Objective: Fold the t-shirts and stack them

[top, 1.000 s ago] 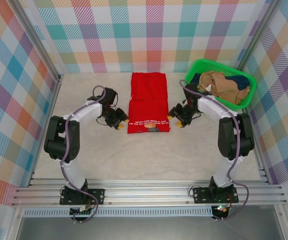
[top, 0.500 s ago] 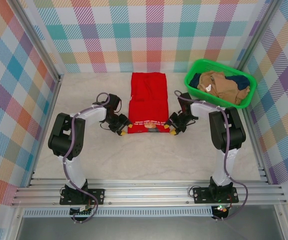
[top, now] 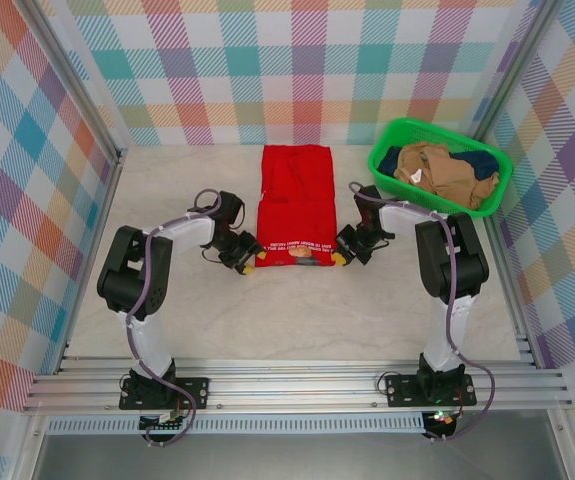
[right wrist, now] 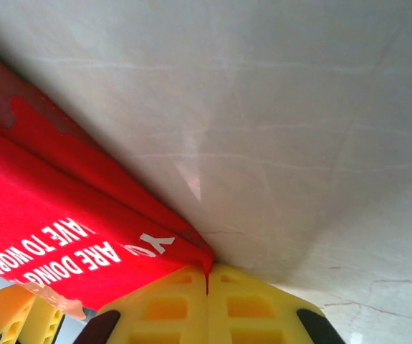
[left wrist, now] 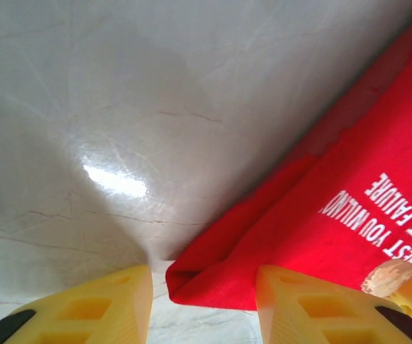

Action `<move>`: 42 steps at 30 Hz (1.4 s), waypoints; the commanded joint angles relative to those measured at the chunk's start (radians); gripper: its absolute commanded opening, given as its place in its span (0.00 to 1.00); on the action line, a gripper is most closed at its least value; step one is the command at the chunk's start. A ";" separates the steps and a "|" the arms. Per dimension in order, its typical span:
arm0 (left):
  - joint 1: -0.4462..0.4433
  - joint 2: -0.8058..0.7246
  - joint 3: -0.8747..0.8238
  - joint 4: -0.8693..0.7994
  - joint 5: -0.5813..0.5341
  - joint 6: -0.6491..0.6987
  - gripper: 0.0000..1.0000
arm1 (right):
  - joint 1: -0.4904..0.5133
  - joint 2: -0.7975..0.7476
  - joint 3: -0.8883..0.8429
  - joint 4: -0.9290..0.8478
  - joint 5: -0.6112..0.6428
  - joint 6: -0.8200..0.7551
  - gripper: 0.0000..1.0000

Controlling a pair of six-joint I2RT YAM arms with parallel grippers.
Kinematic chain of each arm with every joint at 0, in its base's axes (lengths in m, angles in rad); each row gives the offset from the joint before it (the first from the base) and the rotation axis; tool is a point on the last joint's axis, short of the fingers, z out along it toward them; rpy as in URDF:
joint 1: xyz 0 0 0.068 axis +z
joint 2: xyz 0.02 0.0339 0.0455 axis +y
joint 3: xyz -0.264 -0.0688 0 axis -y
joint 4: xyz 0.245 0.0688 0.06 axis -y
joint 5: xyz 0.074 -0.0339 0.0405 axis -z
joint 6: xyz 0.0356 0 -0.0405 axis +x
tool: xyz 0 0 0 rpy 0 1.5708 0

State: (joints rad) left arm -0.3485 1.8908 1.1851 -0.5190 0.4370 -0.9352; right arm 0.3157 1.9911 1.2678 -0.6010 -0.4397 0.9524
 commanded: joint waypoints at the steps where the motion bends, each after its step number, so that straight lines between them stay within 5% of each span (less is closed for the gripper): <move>1: -0.025 0.030 0.004 0.021 0.015 -0.024 0.39 | 0.005 0.000 -0.027 0.004 -0.003 0.012 0.00; 10: -0.041 0.045 0.076 0.007 -0.069 -0.004 0.00 | 0.005 -0.015 -0.023 -0.014 -0.026 -0.064 0.00; 18: -0.092 -0.136 -0.055 -0.151 -0.096 0.135 0.00 | 0.013 -0.162 -0.150 -0.107 -0.049 -0.247 0.00; 24: -0.223 -0.328 -0.160 -0.335 -0.047 0.234 0.00 | 0.083 -0.368 -0.295 -0.259 -0.132 -0.359 0.00; 35: -0.357 -0.698 -0.182 -0.346 0.081 0.090 0.00 | 0.100 -0.755 -0.371 -0.536 -0.249 -0.314 0.00; 42: -0.315 -0.703 -0.116 -0.259 0.016 -0.033 0.00 | 0.048 -0.745 -0.227 -0.592 -0.216 -0.257 0.00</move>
State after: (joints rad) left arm -0.6876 1.1770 1.0283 -0.8253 0.4728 -0.8940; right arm 0.3950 1.2270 0.9684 -1.1412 -0.6449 0.6590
